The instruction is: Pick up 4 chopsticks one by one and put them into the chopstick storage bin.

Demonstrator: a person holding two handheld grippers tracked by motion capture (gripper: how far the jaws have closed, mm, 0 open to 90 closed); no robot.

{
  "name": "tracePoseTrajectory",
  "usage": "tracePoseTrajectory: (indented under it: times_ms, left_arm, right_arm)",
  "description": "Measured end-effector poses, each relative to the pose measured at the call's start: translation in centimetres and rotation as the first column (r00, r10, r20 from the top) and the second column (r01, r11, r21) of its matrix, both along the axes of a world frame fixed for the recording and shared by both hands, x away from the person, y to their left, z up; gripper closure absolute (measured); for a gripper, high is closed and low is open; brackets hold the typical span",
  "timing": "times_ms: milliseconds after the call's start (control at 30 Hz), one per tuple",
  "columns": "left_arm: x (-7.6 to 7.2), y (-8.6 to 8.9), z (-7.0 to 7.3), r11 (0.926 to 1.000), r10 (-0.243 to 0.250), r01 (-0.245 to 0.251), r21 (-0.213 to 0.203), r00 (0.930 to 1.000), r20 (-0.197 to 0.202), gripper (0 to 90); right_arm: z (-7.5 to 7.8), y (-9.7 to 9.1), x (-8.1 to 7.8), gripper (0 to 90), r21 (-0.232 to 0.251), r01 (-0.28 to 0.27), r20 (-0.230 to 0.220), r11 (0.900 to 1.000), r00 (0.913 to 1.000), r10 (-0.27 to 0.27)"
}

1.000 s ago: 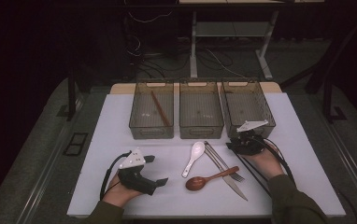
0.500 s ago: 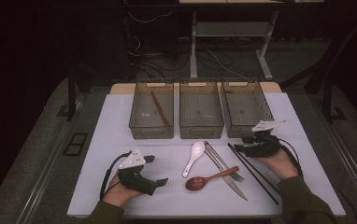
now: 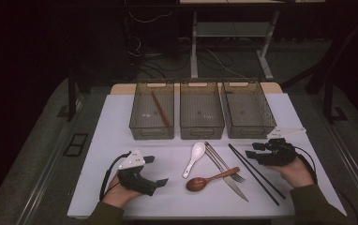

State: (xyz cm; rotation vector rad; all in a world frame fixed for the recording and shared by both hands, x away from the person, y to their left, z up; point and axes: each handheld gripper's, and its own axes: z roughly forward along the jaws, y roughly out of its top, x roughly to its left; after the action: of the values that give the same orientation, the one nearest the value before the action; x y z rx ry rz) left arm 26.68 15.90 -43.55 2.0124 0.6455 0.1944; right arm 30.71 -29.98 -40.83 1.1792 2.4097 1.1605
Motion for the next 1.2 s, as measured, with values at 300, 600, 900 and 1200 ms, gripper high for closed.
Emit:
tracePoseTrajectory:
  times_ms: [300,600,900,1200]
  left_arm:
    - [0.0,0.0,0.0,1.0000,-0.001,0.001,0.002,1.0000,0.002,3.8]
    - [0.0,0.1,0.1,1.0000,0.004,-0.004,-0.004,1.0000,0.003,3.8]
    - [-0.1,0.0,0.1,1.0000,0.003,-0.003,0.000,1.0000,0.001,3.8]
    - [-0.1,0.0,0.0,1.0000,0.003,-0.003,0.001,1.0000,0.000,3.8]
  right_arm:
    - [0.0,-1.0,-2.2,57.7,-0.035,-0.008,-0.018,0.9994,0.9998,0.007]
    - [-0.1,-2.3,-4.5,64.0,-0.049,0.028,-0.025,0.9984,0.9993,-0.029]
    - [-0.9,-3.5,-6.2,68.2,-0.068,0.045,-0.043,0.9967,0.9979,-0.048]
    - [-2.0,-3.4,-6.6,72.4,-0.098,0.037,-0.069,0.9945,0.9967,-0.044]
